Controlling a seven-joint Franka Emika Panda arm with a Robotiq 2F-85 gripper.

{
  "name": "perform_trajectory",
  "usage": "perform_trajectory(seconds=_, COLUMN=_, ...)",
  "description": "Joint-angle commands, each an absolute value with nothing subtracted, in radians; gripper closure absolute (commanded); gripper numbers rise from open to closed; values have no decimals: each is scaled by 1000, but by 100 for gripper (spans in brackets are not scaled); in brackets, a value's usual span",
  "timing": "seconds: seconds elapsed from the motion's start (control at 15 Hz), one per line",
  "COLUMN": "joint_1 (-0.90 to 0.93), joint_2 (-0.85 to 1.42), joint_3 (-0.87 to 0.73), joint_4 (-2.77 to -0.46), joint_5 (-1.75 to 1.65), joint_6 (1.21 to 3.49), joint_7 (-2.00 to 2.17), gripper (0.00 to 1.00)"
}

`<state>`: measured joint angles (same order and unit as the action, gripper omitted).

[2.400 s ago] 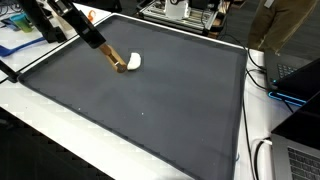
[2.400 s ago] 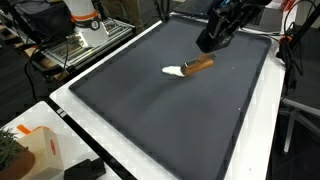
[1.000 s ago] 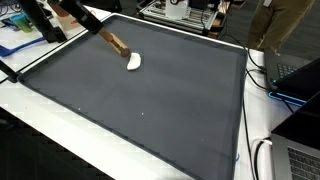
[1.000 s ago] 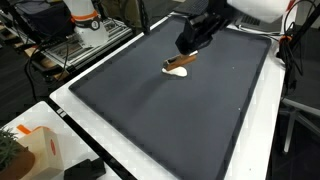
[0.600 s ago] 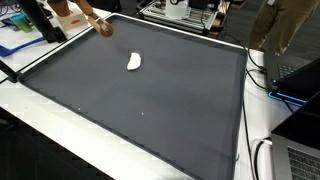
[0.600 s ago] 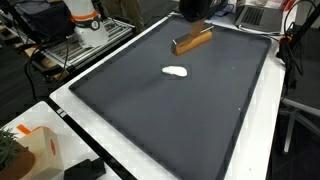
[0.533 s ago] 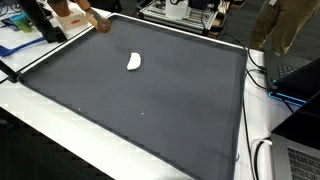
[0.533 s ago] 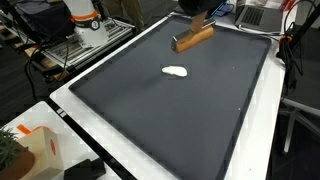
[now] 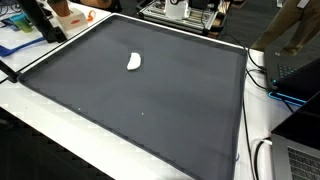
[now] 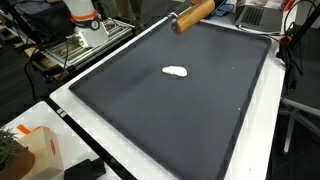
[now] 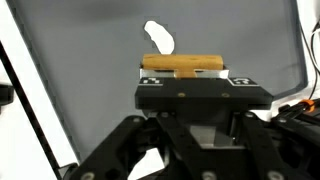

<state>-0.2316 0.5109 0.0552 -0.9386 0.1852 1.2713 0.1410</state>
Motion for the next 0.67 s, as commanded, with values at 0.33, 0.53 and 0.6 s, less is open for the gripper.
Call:
perform_trajectory(seconds=0.33, joint_1=-230, joint_2=149, joint_3=55, joint_4=-1390, joint_5=177, joint_6=1418, joint_7=92, gripper=78)
perform_trajectory(seconds=0.53, joint_1=-229, joint_2=208, joint_3=56, joint_4=-1306, joint_5=181, joint_6=1383, joint_7=111, gripper=53)
perform_trajectory(seconds=0.6, joint_1=-229, joint_2=192, joint_3=56, joint_4=-1326, joint_5=181, joint_6=1387, joint_7=109, gripper=53)
